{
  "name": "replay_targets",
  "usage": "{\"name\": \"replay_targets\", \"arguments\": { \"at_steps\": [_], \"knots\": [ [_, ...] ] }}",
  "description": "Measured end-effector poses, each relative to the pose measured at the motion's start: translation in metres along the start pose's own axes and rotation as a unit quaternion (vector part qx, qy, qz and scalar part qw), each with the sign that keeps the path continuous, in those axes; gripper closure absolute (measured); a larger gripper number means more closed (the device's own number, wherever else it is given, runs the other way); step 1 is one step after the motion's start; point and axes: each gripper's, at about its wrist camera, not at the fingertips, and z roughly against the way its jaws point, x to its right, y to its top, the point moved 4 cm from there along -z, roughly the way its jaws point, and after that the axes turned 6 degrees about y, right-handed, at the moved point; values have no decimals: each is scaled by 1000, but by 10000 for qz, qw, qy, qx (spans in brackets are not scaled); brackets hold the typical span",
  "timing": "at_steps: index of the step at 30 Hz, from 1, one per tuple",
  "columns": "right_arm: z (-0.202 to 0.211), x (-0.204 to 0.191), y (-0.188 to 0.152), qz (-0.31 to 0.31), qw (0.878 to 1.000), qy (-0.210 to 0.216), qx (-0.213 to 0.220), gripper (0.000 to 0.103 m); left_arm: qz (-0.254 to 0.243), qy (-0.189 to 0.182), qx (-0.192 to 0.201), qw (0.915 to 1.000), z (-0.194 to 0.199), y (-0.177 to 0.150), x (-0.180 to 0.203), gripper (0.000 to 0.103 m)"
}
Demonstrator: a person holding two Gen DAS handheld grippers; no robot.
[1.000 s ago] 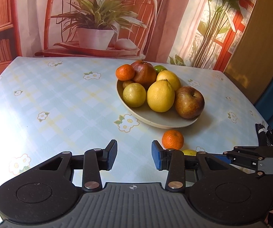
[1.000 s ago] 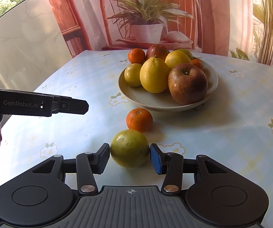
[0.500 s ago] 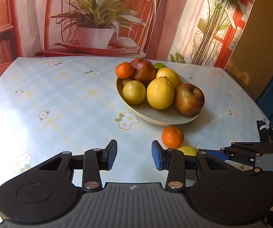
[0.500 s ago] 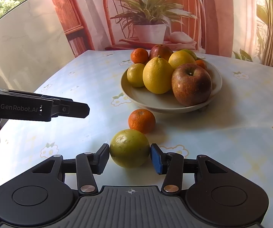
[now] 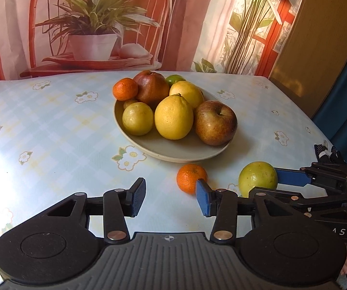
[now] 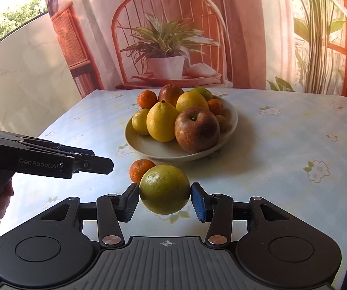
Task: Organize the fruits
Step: 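Close the left tool on the tangerine while the right tool holds the green citrus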
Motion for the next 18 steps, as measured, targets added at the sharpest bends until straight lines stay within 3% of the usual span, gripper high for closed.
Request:
{"name": "replay_targets", "arguments": {
  "at_steps": [18],
  "knots": [
    [13,30,-9,-283,9993,-192,156,60,-341,-44,-155,9993,-46,6,32,55]
  ]
}}
